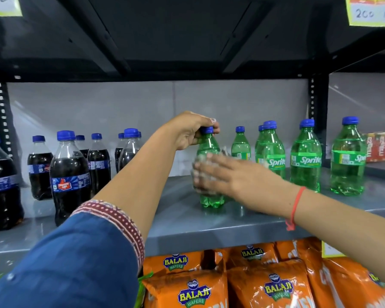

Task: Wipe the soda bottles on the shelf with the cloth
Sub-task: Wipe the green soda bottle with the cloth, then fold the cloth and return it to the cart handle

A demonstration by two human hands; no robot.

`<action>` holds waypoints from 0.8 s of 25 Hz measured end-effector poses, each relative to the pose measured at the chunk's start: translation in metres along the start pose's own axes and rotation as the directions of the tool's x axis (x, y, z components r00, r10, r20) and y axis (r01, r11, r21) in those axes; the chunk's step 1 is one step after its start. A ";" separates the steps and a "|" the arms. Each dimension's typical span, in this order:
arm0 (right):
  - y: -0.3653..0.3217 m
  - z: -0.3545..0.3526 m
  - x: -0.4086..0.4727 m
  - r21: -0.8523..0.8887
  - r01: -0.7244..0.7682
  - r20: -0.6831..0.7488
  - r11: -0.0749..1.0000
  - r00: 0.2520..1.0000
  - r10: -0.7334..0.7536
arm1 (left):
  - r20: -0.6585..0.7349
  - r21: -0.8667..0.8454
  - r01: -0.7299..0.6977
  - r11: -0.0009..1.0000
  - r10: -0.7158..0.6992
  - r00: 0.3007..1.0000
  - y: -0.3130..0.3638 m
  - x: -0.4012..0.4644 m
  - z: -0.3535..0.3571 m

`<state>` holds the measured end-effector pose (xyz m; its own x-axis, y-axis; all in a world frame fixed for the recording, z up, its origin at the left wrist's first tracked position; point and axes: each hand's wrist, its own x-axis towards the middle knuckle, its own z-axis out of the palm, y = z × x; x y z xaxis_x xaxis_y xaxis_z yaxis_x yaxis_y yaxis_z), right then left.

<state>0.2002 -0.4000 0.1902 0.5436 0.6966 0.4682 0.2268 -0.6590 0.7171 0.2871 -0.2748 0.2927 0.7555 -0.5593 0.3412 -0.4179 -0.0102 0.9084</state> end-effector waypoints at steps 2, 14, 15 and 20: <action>-0.017 -0.003 -0.012 0.062 0.071 0.044 0.996 0.996 -0.074 | -0.011 0.012 0.001 1.000 -0.001 1.000 0.001 -0.002 0.002; -0.030 -0.083 0.001 0.987 -0.158 0.133 -0.023 0.732 0.668 | 0.202 0.388 -0.387 0.836 0.333 0.921 0.007 -0.141 -0.030; -0.037 -0.086 0.003 0.988 -0.126 0.156 -0.092 0.737 0.658 | 0.287 0.364 -0.367 0.856 0.272 0.918 0.001 -0.155 -0.036; -0.066 -0.090 0.009 0.905 -0.110 0.313 -0.411 0.828 0.466 | 0.194 0.339 -0.298 0.892 0.243 0.950 -0.022 -0.184 -0.045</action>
<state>0.1170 -0.3250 0.1938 0.8083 0.1810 0.5602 0.5779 -0.0623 -0.8137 0.1799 -0.1339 0.2209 0.5186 -0.6947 0.4984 -0.7688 -0.1238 0.6273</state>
